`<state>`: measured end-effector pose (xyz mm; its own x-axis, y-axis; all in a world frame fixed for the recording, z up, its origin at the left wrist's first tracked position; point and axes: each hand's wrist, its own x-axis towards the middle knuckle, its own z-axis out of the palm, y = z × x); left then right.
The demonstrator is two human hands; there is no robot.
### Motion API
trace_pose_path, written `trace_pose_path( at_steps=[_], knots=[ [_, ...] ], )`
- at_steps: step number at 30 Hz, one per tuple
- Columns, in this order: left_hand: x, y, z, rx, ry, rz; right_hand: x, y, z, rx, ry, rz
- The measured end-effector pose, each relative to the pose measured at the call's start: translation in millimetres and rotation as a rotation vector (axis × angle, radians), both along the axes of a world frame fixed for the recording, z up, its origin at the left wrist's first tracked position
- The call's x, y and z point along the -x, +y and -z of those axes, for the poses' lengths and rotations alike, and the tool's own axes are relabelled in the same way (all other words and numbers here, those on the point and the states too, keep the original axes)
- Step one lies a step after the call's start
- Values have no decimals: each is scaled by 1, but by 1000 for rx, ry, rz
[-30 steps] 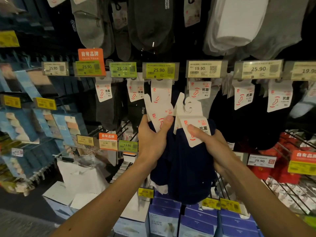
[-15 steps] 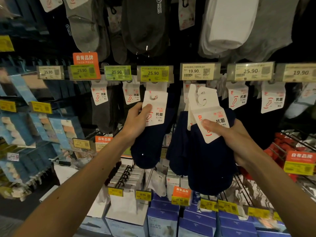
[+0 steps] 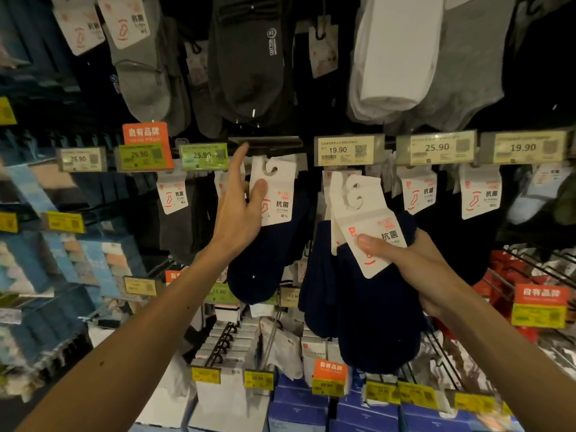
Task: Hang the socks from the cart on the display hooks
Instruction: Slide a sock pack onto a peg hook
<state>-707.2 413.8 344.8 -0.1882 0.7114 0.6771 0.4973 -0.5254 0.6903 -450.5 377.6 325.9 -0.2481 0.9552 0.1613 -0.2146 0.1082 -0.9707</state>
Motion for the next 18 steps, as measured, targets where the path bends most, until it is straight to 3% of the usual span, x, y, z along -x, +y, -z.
trace_pose_path(
  at_steps=[18],
  knots=[
    [-6,35,6,-91,140,-217,19,7,-17,-30,-35,-53]
  ],
)
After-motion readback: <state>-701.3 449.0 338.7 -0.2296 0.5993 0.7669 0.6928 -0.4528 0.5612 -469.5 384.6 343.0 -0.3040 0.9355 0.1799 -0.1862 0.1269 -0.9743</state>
